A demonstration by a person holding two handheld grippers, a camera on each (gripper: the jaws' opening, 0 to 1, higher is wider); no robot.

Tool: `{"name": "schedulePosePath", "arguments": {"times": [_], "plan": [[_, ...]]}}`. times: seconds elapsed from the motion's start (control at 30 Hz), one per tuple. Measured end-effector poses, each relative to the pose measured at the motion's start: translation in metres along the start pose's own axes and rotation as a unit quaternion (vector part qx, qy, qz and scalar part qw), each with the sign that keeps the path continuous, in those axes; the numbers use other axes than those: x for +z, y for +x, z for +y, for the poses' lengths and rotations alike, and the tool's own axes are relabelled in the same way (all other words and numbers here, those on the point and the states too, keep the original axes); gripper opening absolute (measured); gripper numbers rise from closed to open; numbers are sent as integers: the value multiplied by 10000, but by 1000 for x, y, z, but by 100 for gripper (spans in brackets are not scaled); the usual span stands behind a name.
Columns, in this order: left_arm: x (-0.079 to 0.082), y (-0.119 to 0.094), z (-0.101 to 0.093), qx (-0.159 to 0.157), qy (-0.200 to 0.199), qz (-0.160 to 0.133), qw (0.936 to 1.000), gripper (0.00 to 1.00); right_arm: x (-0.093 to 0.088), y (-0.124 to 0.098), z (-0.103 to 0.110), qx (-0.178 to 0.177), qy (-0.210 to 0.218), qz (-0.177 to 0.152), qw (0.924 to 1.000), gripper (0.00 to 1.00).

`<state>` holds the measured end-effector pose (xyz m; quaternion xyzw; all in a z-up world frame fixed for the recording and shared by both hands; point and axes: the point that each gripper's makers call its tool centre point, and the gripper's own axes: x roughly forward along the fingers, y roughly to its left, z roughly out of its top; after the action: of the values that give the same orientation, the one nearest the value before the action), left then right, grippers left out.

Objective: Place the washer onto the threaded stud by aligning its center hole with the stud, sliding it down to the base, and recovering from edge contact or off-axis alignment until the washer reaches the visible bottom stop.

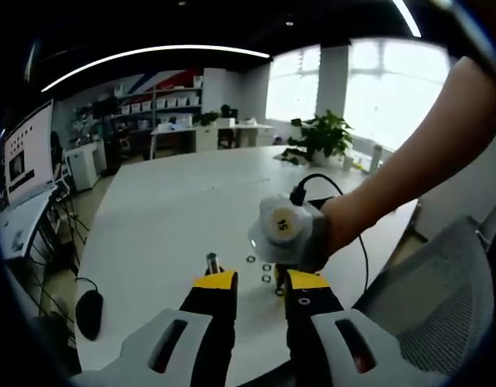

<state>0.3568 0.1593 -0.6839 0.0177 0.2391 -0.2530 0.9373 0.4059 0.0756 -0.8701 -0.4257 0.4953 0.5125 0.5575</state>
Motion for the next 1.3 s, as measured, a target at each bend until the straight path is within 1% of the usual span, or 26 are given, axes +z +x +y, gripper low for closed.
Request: {"name": "schedulePosePath", "arguments": {"times": [0.03,0.07,0.13,0.2,0.27,0.37,0.47,0.53,0.6,0.7,0.77,0.87,1.0,1.13,1.17,1.23,1.3], "plan": [[0,0,0,3,-2,0,10000,21,0,0,1,-48,-15,5,10000,17],[0,0,0,10,-2,6,10000,21,0,0,0,-149,-126,45,9998,17],[-1,0,1,11,-3,22,10000,21,0,1,2,-198,-201,91,9996,17],[-1,0,0,8,13,33,10000,20,0,1,2,-209,-246,76,9995,17],[-2,1,0,11,31,46,10000,20,0,1,1,-219,-180,70,9996,17],[-2,0,0,18,32,54,10000,20,1,1,3,-245,-301,76,9992,16],[-2,1,1,27,39,61,10000,20,1,1,4,-324,-456,146,9983,16],[-3,1,1,36,46,73,10000,20,3,2,3,-400,-472,208,9979,15],[-3,1,1,39,46,72,10000,19,4,4,4,-421,-599,339,9967,15],[-3,1,1,41,51,91,9999,19,4,4,4,-429,-666,433,9959,15],[-4,1,2,49,52,90,9999,19,3,3,3,-436,-624,450,9961,15],[-4,1,3,64,46,99,9999,19,2,1,4,-461,-549,374,9967,15],[-4,1,3,81,41,99,9999,19,0,0,4,-450,-481,158,9977,14],[-4,1,4,94,37,97,9999,19,-1,-1,3,-419,-210,-120,9988,14],[-4,1,4,94,33,99,9999,19,-3,-1,3,-401,-204,-124,9989,14],[-4,1,4,99,31,99,9999,19,-9,-2,3,-365,-59,-122,9992,14],[-3,1,4,98,28,90,9999,19,-20,-3,2,-341,13,-32,9994,14]]}}
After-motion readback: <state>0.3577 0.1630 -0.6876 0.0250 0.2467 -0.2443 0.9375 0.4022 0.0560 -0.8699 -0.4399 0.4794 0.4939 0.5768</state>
